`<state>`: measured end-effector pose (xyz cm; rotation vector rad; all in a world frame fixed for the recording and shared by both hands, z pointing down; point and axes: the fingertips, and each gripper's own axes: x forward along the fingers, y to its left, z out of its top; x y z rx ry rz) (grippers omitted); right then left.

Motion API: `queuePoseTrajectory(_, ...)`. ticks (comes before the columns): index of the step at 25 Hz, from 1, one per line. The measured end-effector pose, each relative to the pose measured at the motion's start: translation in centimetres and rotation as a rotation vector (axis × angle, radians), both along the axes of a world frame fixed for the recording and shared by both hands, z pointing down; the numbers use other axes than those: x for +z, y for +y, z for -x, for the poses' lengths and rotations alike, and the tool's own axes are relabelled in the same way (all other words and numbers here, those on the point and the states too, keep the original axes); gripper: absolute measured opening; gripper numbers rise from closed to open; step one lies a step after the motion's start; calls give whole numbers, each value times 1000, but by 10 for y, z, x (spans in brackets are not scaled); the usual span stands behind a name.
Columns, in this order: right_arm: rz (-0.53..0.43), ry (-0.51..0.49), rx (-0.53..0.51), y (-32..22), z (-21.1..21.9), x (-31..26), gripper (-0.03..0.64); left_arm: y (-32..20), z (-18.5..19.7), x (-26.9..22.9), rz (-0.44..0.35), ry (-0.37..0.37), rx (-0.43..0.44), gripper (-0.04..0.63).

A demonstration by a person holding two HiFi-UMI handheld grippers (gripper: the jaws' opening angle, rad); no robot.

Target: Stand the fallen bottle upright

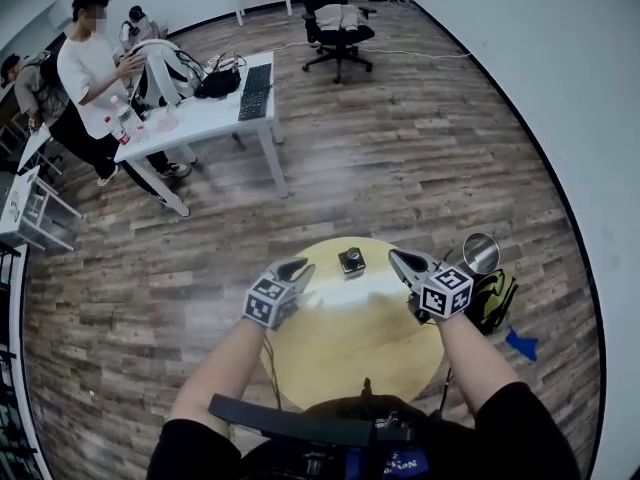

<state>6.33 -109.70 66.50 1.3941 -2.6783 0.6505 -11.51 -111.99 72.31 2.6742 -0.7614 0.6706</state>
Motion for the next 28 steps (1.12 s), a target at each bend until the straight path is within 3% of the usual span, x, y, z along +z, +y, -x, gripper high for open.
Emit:
queuePoseTrajectory(6, -52, -11, 19, 23, 44, -48, 20, 24, 58, -68, -46, 165, -49, 11)
queuePoseTrajectory(11, -90, -13, 10, 50, 55, -84, 18, 55, 70, -117, -74, 248, -70, 4)
queuePoseTrajectory(22, -173, 9, -88, 139, -29, -175, 18, 171, -22, -209, -151, 345, -154, 5)
queuePoseTrajectory(28, -197, -16, -127, 169, -70, -204, 18, 212, -66, -242, -192, 352, -192, 5)
